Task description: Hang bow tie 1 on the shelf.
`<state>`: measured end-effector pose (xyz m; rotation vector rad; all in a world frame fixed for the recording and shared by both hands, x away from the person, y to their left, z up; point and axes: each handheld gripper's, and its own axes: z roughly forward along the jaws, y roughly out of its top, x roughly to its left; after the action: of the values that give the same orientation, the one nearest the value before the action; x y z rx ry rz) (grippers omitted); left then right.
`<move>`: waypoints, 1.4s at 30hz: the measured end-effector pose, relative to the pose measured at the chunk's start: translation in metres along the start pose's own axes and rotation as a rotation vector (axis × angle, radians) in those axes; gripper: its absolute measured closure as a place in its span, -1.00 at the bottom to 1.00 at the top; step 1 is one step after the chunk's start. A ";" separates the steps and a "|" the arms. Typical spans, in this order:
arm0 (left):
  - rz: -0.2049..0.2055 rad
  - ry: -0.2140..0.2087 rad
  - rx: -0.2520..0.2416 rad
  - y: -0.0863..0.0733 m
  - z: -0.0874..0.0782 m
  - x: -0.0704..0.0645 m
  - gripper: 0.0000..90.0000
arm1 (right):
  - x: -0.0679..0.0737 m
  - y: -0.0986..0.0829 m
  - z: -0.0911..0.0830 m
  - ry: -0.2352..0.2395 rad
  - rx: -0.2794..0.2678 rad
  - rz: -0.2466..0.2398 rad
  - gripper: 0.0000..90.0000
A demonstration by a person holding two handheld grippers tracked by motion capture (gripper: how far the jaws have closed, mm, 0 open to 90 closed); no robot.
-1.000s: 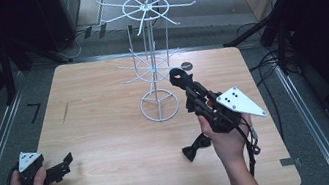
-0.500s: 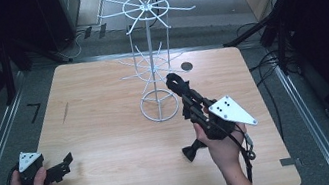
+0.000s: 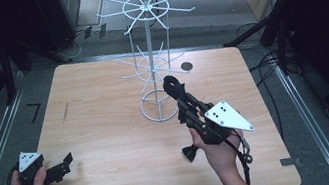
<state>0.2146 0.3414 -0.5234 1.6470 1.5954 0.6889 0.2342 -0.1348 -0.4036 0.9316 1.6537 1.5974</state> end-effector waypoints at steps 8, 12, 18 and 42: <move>0.000 -0.001 -0.001 0.000 0.000 0.000 -1.00 | 0.009 -0.011 0.002 -0.002 0.025 -0.036 0.57; -0.001 0.000 0.000 0.000 0.000 0.000 -1.00 | 0.013 -0.013 0.004 0.001 0.028 -0.053 0.57; -0.003 0.001 0.000 0.000 0.000 0.000 -1.00 | 0.019 -0.019 0.012 0.004 0.050 -0.060 0.57; -0.006 -0.003 0.003 0.000 0.001 0.001 -1.00 | 0.016 -0.027 0.042 0.005 0.120 -0.027 0.57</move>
<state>0.2156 0.3418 -0.5239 1.6442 1.5993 0.6806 0.2599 -0.0985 -0.4327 0.9614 1.7741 1.4969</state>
